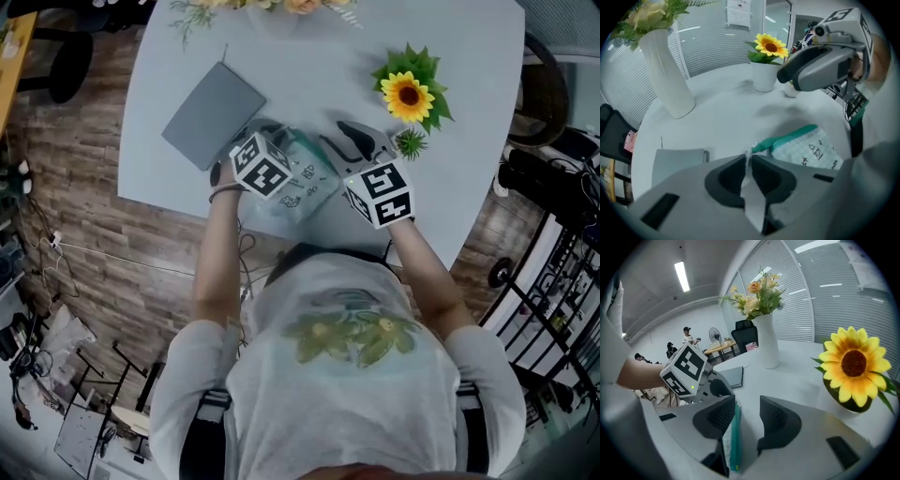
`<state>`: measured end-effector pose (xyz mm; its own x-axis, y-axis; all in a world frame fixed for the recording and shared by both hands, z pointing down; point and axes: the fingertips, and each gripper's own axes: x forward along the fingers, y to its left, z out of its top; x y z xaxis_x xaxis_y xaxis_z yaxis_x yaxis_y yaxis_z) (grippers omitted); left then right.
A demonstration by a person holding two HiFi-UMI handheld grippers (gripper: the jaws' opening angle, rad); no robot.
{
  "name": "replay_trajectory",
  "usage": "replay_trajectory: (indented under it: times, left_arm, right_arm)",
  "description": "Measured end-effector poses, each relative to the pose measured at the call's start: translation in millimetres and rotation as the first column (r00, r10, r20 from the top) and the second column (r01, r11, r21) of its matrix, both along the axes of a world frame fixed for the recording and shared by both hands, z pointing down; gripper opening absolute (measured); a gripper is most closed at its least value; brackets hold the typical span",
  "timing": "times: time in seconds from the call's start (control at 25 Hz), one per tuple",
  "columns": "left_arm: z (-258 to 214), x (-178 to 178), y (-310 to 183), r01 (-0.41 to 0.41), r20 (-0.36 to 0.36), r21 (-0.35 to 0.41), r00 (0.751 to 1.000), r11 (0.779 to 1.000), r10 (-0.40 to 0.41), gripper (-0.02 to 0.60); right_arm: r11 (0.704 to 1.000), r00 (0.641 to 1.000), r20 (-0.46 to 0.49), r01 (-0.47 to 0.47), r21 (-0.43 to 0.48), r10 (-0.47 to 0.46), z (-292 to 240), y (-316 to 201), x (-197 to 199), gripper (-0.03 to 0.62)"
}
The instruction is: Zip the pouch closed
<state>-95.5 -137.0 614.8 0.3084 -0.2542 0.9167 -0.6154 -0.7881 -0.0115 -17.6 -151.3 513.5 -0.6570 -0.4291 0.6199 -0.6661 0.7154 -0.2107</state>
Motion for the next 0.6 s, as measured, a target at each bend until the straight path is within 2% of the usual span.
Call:
replay_trajectory:
  times: [0.04, 0.24, 0.6]
  left_arm:
    - [0.9, -0.2, -0.7, 0.010, 0.001, 0.004, 1.000, 1.000, -0.010, 0.037]
    - [-1.3, 3.6, -3.5, 0.022, -0.011, 0.013, 1.000, 1.000, -0.022, 0.026]
    - [-14.2, 31.2, -12.3, -0.070, -0.036, 0.073, 0.997, 0.995, 0.073, 0.026]
  right_arm:
    - [1.000, 1.000, -0.008, 0.013, -0.001, -0.013, 3.4, 0.1, -1.5, 0.176]
    - [0.998, 0.996, -0.054, 0.064, -0.016, -0.065, 19.7, 0.6, -2.5, 0.176]
    - [0.976, 0.972, -0.138, 0.174, -0.131, -0.192, 58.7, 23.1, 3.0, 0.176]
